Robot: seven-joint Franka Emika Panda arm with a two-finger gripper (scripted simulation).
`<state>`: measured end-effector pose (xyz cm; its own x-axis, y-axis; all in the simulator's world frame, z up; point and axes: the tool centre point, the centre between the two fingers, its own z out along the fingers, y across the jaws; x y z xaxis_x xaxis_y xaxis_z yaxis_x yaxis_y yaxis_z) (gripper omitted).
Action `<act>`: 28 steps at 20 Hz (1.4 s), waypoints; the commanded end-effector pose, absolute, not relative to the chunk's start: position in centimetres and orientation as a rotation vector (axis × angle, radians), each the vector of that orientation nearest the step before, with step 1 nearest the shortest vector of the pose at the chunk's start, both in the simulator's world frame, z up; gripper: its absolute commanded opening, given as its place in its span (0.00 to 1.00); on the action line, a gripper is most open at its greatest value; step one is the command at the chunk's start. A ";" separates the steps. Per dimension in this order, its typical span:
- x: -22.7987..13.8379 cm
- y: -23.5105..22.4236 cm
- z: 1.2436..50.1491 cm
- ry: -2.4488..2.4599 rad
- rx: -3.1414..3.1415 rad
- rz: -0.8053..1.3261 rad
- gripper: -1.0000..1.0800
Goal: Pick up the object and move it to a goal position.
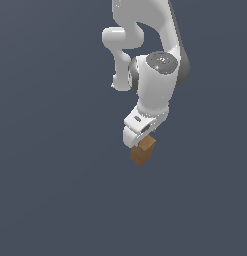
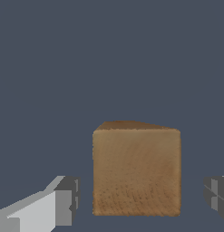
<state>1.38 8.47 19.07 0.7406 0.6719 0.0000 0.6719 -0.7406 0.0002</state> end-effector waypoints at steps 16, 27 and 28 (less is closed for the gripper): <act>1.4 8.5 14.3 1.139 2.928 0.000 0.00; 1.4 8.4 14.5 1.138 2.928 -0.001 0.00; 1.4 8.3 14.6 1.138 2.928 -0.001 0.00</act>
<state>1.34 8.45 14.34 0.7370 0.6759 -0.0023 0.6759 -0.7370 -0.0015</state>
